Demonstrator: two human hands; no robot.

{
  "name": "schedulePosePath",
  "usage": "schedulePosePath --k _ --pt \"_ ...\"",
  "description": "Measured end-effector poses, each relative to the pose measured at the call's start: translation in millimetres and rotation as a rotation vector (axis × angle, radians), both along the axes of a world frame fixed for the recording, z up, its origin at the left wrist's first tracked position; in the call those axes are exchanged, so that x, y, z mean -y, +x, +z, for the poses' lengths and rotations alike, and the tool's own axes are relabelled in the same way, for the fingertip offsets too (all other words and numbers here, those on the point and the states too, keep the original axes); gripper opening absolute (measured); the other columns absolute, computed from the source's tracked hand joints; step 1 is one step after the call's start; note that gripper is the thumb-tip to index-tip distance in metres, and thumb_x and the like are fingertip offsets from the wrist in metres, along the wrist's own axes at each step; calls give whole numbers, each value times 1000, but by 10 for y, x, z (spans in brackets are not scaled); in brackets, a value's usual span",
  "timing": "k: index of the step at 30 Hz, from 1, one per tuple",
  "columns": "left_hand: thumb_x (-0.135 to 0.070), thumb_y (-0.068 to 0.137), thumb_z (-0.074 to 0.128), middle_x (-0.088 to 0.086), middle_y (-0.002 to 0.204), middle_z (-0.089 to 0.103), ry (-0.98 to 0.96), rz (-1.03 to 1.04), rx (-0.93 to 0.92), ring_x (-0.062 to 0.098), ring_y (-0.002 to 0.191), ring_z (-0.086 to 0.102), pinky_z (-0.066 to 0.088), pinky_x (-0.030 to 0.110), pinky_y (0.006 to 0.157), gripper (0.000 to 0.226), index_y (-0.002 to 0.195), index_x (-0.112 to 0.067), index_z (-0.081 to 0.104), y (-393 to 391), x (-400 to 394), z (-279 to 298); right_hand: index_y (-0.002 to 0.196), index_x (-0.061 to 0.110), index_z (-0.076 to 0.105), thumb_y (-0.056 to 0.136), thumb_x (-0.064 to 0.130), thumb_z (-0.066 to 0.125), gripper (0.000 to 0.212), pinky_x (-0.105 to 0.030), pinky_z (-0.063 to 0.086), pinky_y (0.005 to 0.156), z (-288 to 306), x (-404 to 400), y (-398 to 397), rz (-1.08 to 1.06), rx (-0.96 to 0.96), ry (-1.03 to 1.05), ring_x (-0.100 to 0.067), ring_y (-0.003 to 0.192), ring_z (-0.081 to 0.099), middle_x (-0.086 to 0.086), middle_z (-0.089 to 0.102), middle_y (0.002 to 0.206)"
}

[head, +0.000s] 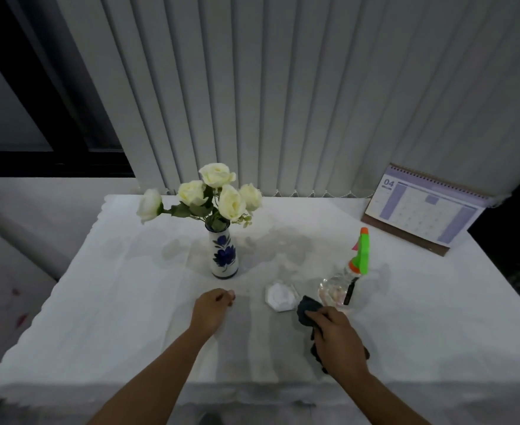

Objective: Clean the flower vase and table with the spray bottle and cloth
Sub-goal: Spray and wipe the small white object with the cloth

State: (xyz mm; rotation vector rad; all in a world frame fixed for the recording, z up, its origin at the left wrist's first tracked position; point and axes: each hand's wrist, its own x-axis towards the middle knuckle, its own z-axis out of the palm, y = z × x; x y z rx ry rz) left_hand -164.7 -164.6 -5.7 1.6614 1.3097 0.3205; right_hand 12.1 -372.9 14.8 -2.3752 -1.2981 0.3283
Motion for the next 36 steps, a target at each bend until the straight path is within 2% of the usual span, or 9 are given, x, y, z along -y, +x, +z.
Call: schedulePosePath --k 3,5,9,12,17,21,25,30,36 --pt "-29 96 55 5 92 72 59 -134 -65 22 87 65 39 24 71 25 88 -11 71 206 105 -86 123 12 65 86 -1 58 40 -35 50 85 -76 -29 -4 -20 3 -10 -31 107 59 -12 62 121" --pt "-30 92 61 2 112 68 125 -241 -95 19 103 61 38 21 82 24 109 -15 68 355 143 -148 117 10 69 80 -5 64 40 -36 53 79 -115 -74 -7 -21 14 2 -33 99 63 -14 66 113" --pt "-56 63 77 2 139 50 283 -461 -178 25 129 42 28 25 101 96 142 -14 42 651 176 -284 103 7 74 63 -10 76 44 -36 58 60 -148 -221 10 19 48 13 -34 80 68 -15 70 98" --pt "-67 54 78 -1 149 37 284 -546 -219 24 136 30 24 35 112 122 151 -17 23 839 171 -384 97 10 76 48 -6 85 53 -31 57 54 -135 -272 47 90 125 -59 -28 72 68 -11 71 93" --pt "-67 58 74 -5 132 49 428 -600 -264 18 124 40 27 26 96 100 141 -25 38 928 82 -519 112 11 70 59 -5 77 56 -39 58 68 -219 -252 123 140 130 -181 -32 88 66 -14 67 110" --pt "-66 62 68 -6 125 51 475 -694 -310 18 119 43 32 29 97 82 131 -28 45 796 63 -498 104 17 73 49 1 84 58 -32 57 63 -149 -405 98 205 184 -179 -25 79 67 -8 70 101" --pt "-61 60 76 -5 129 46 399 -733 -263 17 120 38 31 30 100 95 141 -27 39 389 55 -566 138 25 49 86 11 54 54 -35 42 93 -272 -711 34 384 173 -246 -29 117 48 -9 49 136" --pt "-50 62 83 0 133 48 384 -625 -145 19 121 41 30 28 100 94 142 -19 43 219 122 -587 133 27 51 89 12 52 47 -35 42 92 -409 -749 -13 306 9 -324 -29 114 48 -10 48 126" --pt "-50 58 86 0 128 52 330 -598 -75 19 118 44 32 28 96 92 136 -20 49 193 134 -610 132 28 52 94 20 50 39 -32 31 80 -375 -714 203 517 128 -372 -26 111 46 -8 48 122"
